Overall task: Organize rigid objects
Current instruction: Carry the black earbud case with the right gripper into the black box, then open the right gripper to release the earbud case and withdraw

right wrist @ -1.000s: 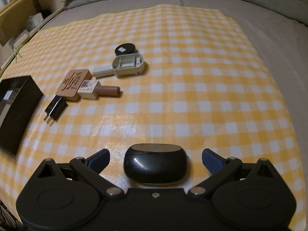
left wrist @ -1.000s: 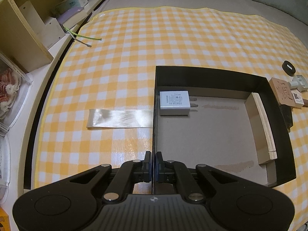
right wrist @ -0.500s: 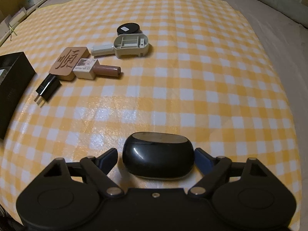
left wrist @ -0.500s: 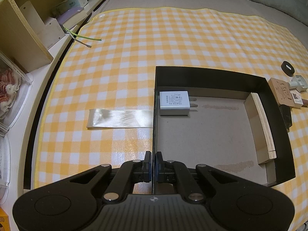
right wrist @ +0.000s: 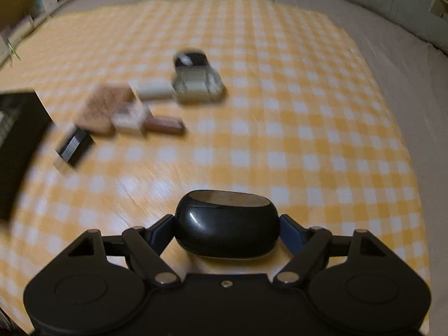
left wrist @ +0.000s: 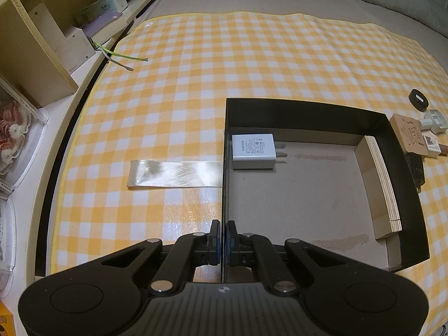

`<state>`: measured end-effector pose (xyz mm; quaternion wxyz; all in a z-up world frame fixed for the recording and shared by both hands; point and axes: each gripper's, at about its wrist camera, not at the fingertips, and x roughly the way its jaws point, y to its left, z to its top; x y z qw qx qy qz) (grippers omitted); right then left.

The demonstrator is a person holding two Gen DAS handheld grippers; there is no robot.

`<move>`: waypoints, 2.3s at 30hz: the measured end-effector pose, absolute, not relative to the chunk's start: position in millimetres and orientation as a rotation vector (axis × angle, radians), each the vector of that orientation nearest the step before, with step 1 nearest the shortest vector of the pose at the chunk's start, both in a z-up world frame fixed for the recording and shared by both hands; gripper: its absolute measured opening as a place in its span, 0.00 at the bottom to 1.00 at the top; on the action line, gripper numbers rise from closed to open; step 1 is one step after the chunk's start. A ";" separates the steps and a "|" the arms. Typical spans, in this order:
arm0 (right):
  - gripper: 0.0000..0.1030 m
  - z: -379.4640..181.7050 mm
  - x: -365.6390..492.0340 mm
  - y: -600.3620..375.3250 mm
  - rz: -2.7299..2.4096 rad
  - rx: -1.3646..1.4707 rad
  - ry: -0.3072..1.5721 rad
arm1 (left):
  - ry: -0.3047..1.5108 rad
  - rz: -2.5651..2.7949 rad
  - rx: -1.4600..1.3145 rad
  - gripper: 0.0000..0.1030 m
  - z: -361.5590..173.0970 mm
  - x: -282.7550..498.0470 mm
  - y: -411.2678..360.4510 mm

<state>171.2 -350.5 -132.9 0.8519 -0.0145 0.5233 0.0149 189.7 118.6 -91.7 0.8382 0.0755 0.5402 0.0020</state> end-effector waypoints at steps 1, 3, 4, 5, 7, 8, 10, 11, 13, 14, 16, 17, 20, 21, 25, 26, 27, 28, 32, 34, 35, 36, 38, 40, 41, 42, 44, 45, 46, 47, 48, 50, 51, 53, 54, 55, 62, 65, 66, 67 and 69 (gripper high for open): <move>0.78 -126.2 172.6 -345.5 0.039 -0.020 1.083 | 1.143 0.004 0.160 0.04 -91.8 189.7 118.6; 0.78 -110.1 178.7 -331.4 0.063 0.010 1.040 | 1.142 0.003 0.162 0.04 -91.8 189.7 118.8; 0.78 -102.4 181.8 -323.0 0.078 0.026 1.022 | 1.142 0.003 0.162 0.04 -91.6 189.9 119.0; 0.78 -96.0 184.4 -314.0 0.094 0.039 1.006 | 1.141 0.003 0.164 0.04 -91.3 190.0 119.2; 0.78 -81.2 190.1 -292.5 0.132 0.066 0.974 | 1.140 0.002 0.166 0.04 -91.2 189.7 118.9; 0.78 -74.3 193.2 -280.4 0.149 0.078 0.962 | 1.138 0.002 0.167 0.04 -90.8 189.3 118.5; 0.78 -64.7 199.3 -259.0 0.185 0.092 0.948 | 1.135 0.001 0.167 0.04 -89.8 190.0 119.2; 0.78 -60.9 202.7 -246.6 0.203 0.096 0.944 | 1.133 0.000 0.166 0.04 -89.3 190.0 119.5; 0.78 -55.1 207.7 -223.1 0.234 0.106 0.945 | 1.130 -0.002 0.165 0.04 -88.9 188.9 119.2; 0.78 -53.1 210.6 -212.3 0.250 0.110 0.947 | 1.129 -0.004 0.164 0.04 -88.3 189.0 120.2; 0.78 -50.5 216.2 -189.8 0.276 0.112 0.954 | 1.126 -0.006 0.161 0.04 -88.4 188.5 119.9; 0.78 -50.3 218.0 -179.4 0.284 0.113 0.961 | 1.125 -0.007 0.159 0.04 -88.1 188.5 120.0; 0.78 -54.4 226.0 -150.9 0.298 0.126 1.003 | 1.122 -0.008 0.154 0.04 -87.8 188.5 121.0; 0.78 -56.3 229.4 -142.8 0.299 0.130 1.019 | 1.121 -0.008 0.156 0.04 -87.6 187.7 120.0; 0.78 -62.8 235.9 -112.3 0.308 0.146 1.056 | 1.118 -0.007 0.170 0.04 -88.2 187.5 119.3; 0.78 -64.8 238.0 -106.3 0.310 0.149 1.062 | 1.118 -0.007 0.175 0.04 -88.4 187.5 118.9; 0.78 -67.0 241.2 -99.6 0.309 0.153 1.069 | 1.118 -0.007 0.179 0.04 -88.7 187.8 119.2; 0.78 -68.7 243.4 -94.5 0.305 0.155 1.077 | 1.119 -0.007 0.180 0.04 -89.9 187.5 117.7; 0.78 -79.7 256.0 -76.0 0.278 0.166 1.115 | 1.126 -0.011 0.175 0.04 -92.0 189.4 118.3; 0.78 -84.5 260.6 -70.0 0.264 0.171 1.131 | 1.127 -0.013 0.172 0.04 -92.2 189.8 119.0; 0.78 -86.9 262.4 -67.2 0.258 0.173 1.138 | 1.128 -0.014 0.171 0.04 -92.0 190.1 119.4; 0.78 -88.7 264.8 -63.6 0.256 0.171 1.143 | 1.128 -0.012 0.171 0.04 -92.2 189.9 119.1; 0.78 -92.1 268.0 -55.8 0.245 0.158 1.152 | 1.128 -0.012 0.171 0.04 -92.4 189.9 119.1; 0.78 -95.6 270.8 -49.0 0.231 0.136 1.159 | 1.130 -0.015 0.168 0.04 -93.0 190.1 119.6; 0.78 -97.3 271.8 -46.5 0.225 0.125 1.163 | 1.131 -0.016 0.167 0.04 -93.5 190.4 119.4; 0.78 -98.7 272.9 -45.0 0.218 0.121 1.167 | 1.133 -0.016 0.165 0.04 -93.9 190.7 119.6; 0.78 -101.9 275.6 -43.1 0.209 0.121 1.176 | 1.133 -0.017 0.164 0.04 -94.2 191.4 120.0; 0.78 -103.2 277.2 -42.7 0.207 0.121 1.178 | 1.133 -0.017 0.163 0.04 -94.1 191.3 120.0; 0.78 -104.4 278.4 -42.1 0.204 0.121 1.179 | 1.133 -0.017 0.164 0.04 -94.1 191.4 119.9; 0.78 -105.8 279.8 -41.3 0.202 0.120 1.179 | 1.132 -0.017 0.164 0.04 -94.1 191.4 119.9; 0.79 -106.8 280.8 -41.0 0.195 0.120 1.179 | 1.132 -0.017 0.164 0.04 -94.1 191.4 119.9; 0.79 -109.0 283.2 -40.6 0.184 0.120 1.180 | 1.133 -0.017 0.161 0.04 -95.2 192.3 120.2; 0.79 -110.7 284.8 -39.8 0.177 0.122 1.184 | 1.134 -0.017 0.162 0.04 -95.3 192.9 119.4; 0.79 -113.5 286.0 -41.4 0.164 0.124 1.194 | 1.133 -0.017 0.164 0.04 -95.1 192.9 119.5; 0.79 -113.8 286.3 -42.0 0.160 0.122 1.192 | 1.133 -0.017 0.164 0.04 -95.0 193.0 119.6; 0.79 -113.8 286.7 -42.1 0.156 0.117 1.188 | 1.133 -0.018 0.163 0.04 -94.9 193.1 119.7; 0.81 -111.3 286.4 -42.0 0.157 0.109 1.185 | 1.135 -0.015 0.166 0.04 -97.0 193.5 118.1; 0.81 -110.2 283.9 -40.4 0.161 0.100 1.187 | 1.134 -0.016 0.168 0.04 -97.4 193.6 118.0; 0.81 -109.6 283.7 -40.6 0.163 0.097 1.187 | 1.134 -0.015 0.167 0.04 -97.5 193.7 118.0; 0.81 -109.3 282.9 -40.4 0.166 0.094 1.187 | 1.135 -0.015 0.165 0.04 -97.3 193.7 118.0; 0.81 -108.2 280.5 -40.3 0.170 0.089 1.187 | 1.135 -0.015 0.165 0.04 -97.8 193.7 117.5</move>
